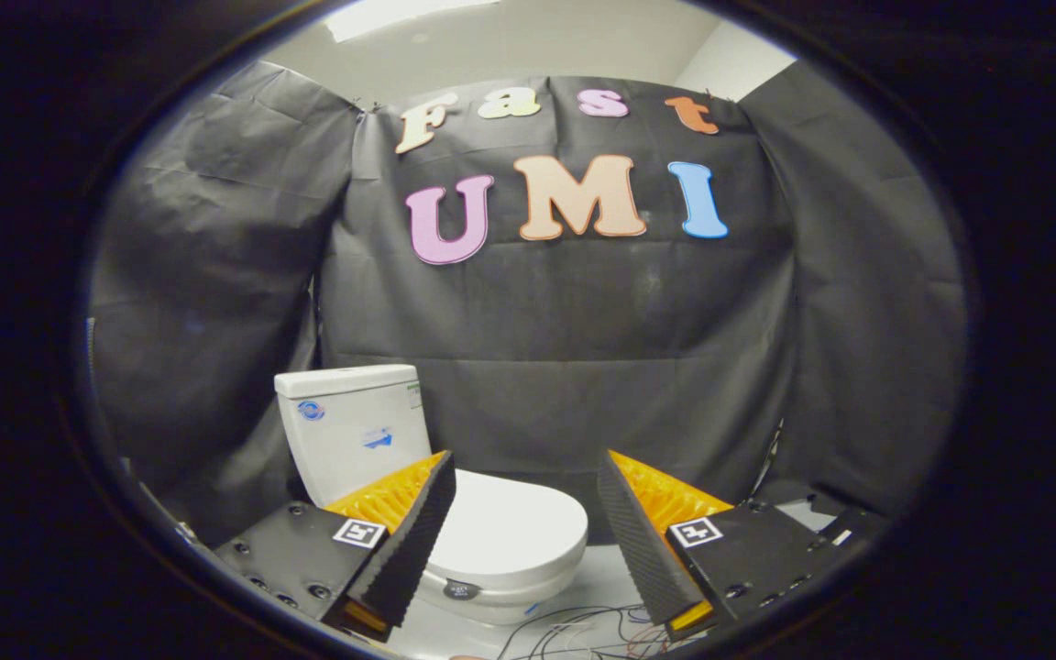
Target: Open the toilet lid.
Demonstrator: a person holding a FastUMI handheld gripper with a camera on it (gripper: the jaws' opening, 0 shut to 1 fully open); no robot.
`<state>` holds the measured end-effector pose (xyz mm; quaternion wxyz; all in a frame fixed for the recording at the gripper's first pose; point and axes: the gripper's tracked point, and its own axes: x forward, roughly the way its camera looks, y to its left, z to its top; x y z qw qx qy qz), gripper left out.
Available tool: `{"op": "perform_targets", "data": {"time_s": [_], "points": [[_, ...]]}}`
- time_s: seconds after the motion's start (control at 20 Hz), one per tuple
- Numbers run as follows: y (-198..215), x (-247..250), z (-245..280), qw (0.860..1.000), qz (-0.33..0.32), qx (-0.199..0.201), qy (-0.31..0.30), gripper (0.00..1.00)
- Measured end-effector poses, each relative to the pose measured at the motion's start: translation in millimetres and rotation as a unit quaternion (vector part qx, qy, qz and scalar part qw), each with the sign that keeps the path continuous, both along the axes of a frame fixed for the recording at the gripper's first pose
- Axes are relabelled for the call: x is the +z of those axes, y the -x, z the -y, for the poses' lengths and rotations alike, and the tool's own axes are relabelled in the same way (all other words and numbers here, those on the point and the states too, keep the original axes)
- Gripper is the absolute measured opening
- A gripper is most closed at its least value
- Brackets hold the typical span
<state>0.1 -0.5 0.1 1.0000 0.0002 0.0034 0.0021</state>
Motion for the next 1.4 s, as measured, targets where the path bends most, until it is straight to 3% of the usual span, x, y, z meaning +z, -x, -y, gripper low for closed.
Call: {"op": "perform_targets", "data": {"time_s": [0.5,0.7,0.95,1.3,1.4], "points": [[-1.7,3.4,-2.4,1.0,0.002,0.013,0.001,0.97],[-16.7,27.2,-9.6,0.997,0.066,0.022,-0.031,0.96],[-55.8,39.9,-30.2,0.989,0.112,-0.03,-0.095,0.96],[-75.1,-3.7,-56.7,0.967,0.105,-0.105,-0.205,0.95],[-75.8,-23.0,-52.4,0.956,0.092,-0.153,-0.232,0.89]]}}
